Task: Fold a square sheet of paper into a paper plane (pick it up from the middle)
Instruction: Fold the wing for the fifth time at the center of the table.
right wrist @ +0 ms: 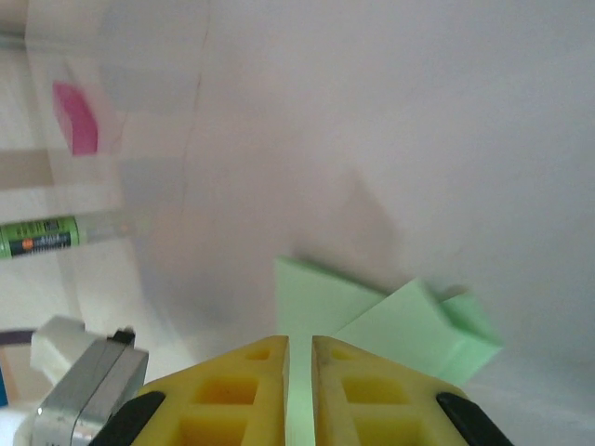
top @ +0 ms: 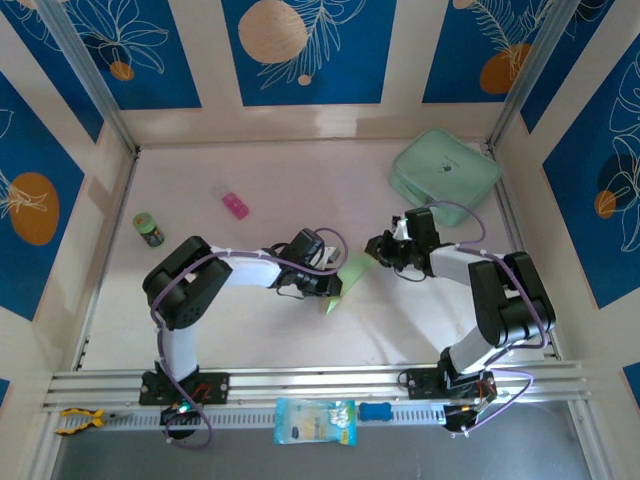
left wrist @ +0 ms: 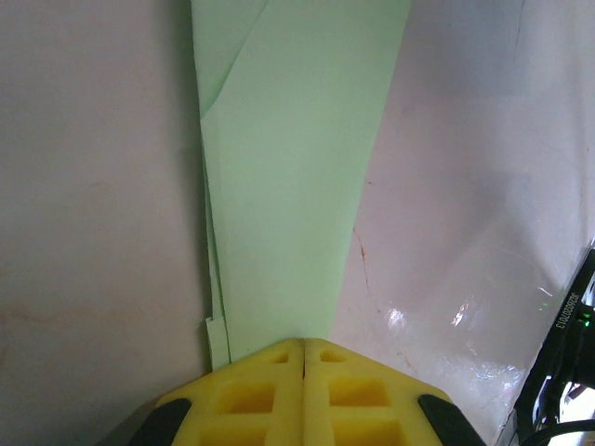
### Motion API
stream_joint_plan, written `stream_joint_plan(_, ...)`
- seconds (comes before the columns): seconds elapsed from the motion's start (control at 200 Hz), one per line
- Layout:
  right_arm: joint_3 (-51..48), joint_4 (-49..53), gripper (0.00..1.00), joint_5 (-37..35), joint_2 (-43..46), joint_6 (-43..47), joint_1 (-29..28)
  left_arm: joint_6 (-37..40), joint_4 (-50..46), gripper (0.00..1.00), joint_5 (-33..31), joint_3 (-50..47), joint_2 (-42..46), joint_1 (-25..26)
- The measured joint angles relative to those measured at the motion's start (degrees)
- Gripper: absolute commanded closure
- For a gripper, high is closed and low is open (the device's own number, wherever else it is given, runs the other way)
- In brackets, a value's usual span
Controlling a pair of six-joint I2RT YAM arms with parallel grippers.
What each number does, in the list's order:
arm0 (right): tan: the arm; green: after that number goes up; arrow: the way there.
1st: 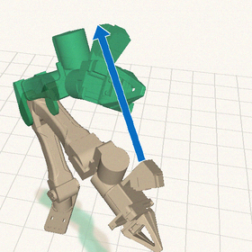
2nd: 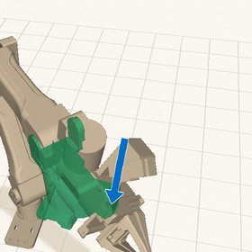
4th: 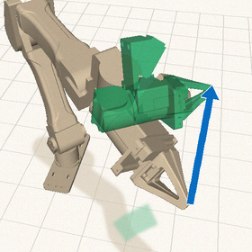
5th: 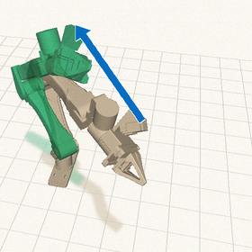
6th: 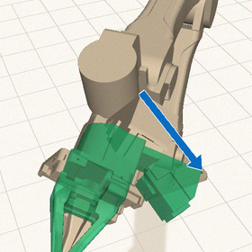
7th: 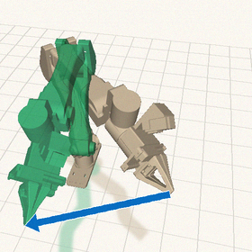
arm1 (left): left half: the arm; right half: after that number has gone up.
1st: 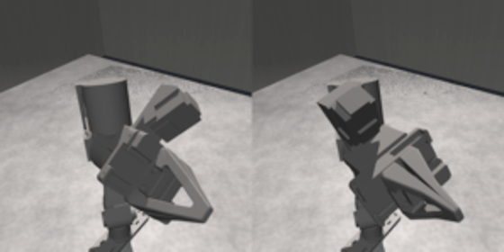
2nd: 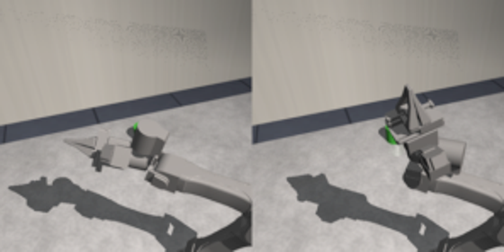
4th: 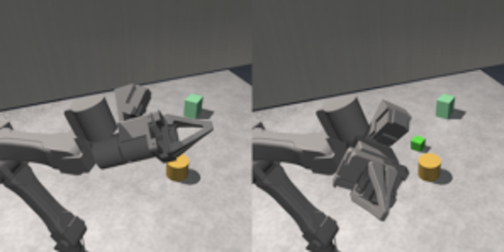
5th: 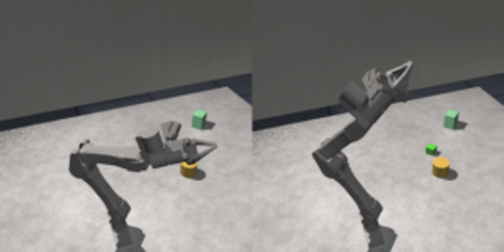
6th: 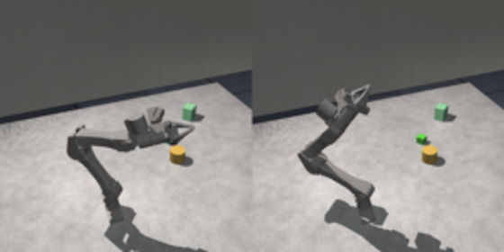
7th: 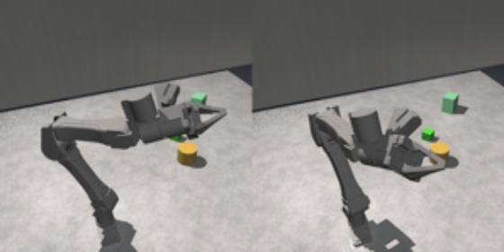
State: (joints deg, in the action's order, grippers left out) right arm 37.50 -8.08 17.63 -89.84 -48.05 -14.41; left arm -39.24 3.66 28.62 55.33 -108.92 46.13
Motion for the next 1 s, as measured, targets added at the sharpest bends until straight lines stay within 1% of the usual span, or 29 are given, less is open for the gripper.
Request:
stream_joint_plan(0.15, 0.02, -0.24, 0.86, 0.22, -1.46, -0.46, -4.68, -0.52, -0.02, 1.00, 0.11, 0.00, 0.02, 0.00)
stream_joint_plan(0.26, 0.07, 0.63, 0.87, -0.50, -4.83, -0.72, -6.05, -0.92, -0.24, 1.00, 0.31, -0.04, 0.13, 0.00)
stream_joint_plan(0.37, 0.15, 0.76, 0.87, 0.00, -6.47, -1.11, -5.92, -0.98, -2.21, 0.92, 0.17, -0.09, 1.07, 0.00)
stream_joint_plan(0.47, 0.15, -0.04, 0.87, 1.01, -7.04, -1.03, -5.31, -0.70, -7.08, 0.90, -0.87, -0.07, 3.32, 0.02)
stream_joint_plan(0.555, 0.15, -0.57, 0.87, 2.25, -7.48, -0.87, -4.59, 0.17, -11.54, 0.91, -1.90, 0.35, 5.64, 0.02)
stream_joint_plan(0.645, 0.15, -1.14, 0.87, 2.58, -7.65, -0.83, -4.20, 0.83, -14.03, 0.92, -2.14, 1.49, 7.26, 0.02)
stream_joint_plan(0.805, 0.07, -1.51, 0.87, 3.04, -7.82, -0.85, -4.04, 1.42, -14.47, 0.91, -1.60, 2.69, 7.52, 0.02)
stream_joint_plan(1.0, 0.00, -1.73, 0.87, 3.41, -7.89, -0.83, -3.89, 2.08, -14.40, 0.90, 1.77, 3.48, 6.12, 0.28)
